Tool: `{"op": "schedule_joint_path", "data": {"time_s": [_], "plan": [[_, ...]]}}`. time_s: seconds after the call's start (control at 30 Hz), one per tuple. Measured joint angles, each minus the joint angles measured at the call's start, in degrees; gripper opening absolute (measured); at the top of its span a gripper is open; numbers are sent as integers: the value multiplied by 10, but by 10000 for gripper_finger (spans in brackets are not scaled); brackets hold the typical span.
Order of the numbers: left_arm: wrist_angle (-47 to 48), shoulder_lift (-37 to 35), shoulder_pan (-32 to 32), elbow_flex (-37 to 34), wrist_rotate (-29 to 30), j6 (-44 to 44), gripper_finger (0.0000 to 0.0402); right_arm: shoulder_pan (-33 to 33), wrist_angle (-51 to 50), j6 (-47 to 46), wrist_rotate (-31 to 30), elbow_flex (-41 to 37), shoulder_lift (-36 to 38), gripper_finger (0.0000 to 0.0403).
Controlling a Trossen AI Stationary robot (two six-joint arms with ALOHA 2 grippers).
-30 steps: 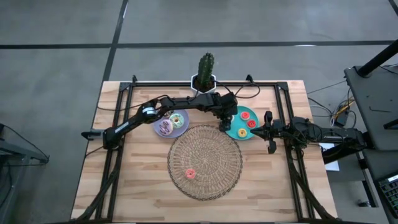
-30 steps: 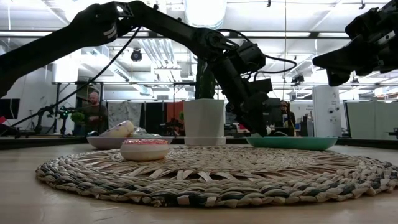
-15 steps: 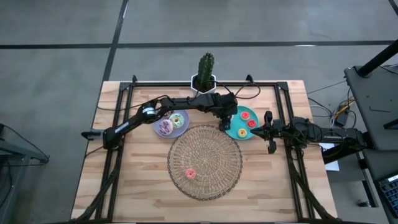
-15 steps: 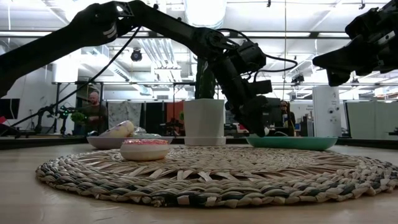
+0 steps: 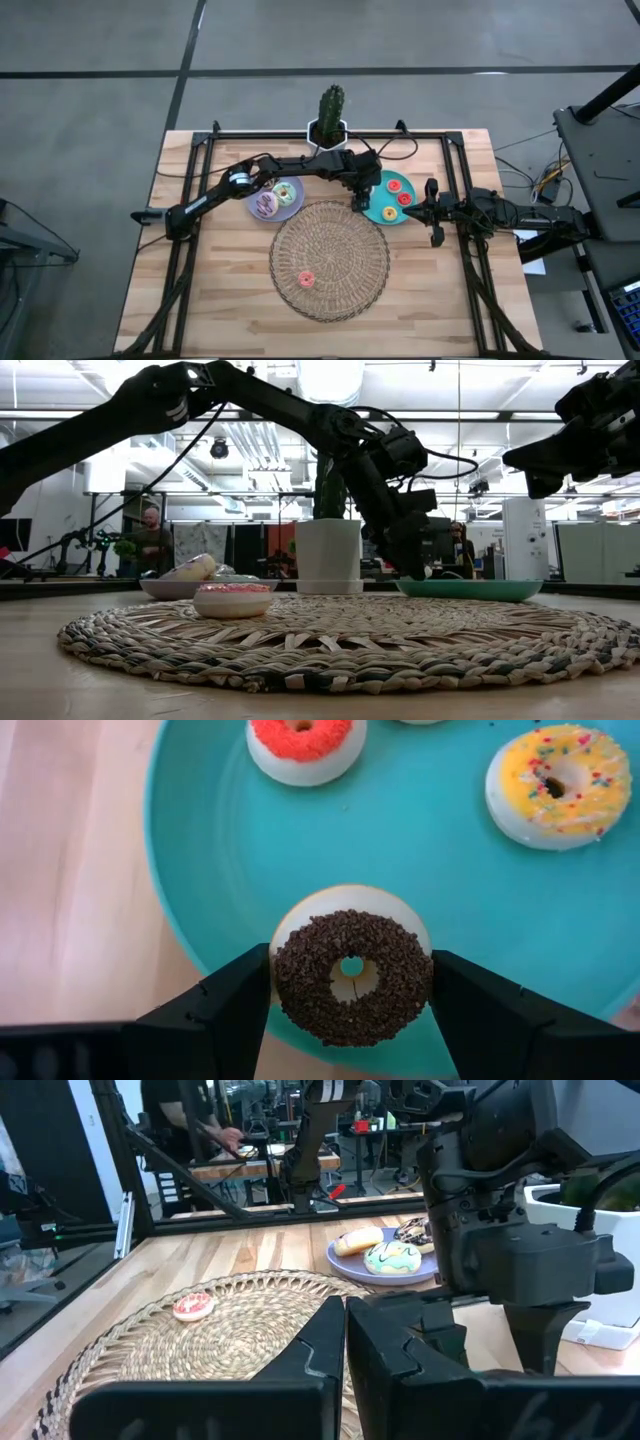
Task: Pick & Place donuts
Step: Put the small brown donut on the blue plate
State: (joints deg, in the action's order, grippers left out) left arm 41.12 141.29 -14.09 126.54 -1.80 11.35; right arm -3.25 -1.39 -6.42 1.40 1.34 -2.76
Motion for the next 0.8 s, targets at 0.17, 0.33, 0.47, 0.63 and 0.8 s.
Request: {"op": "schedule_joint_path", "data": {"time_s": [0.17, 0.33, 0.47, 0.63, 0.8], "plan": [[6, 0, 0, 0, -2, -3, 232, 0, 0, 0, 0, 0, 0, 8], [5, 0, 0, 0, -6, -5, 232, 0, 0, 0, 0, 0, 0, 8], [5, 0, 0, 0, -6, -5, 232, 0, 0, 0, 0, 0, 0, 8], [5, 0, 0, 0, -7, -5, 232, 0, 0, 0, 0, 0, 0, 8], [5, 0, 0, 0, -7, -5, 232, 0, 0, 0, 0, 0, 0, 8]]}}
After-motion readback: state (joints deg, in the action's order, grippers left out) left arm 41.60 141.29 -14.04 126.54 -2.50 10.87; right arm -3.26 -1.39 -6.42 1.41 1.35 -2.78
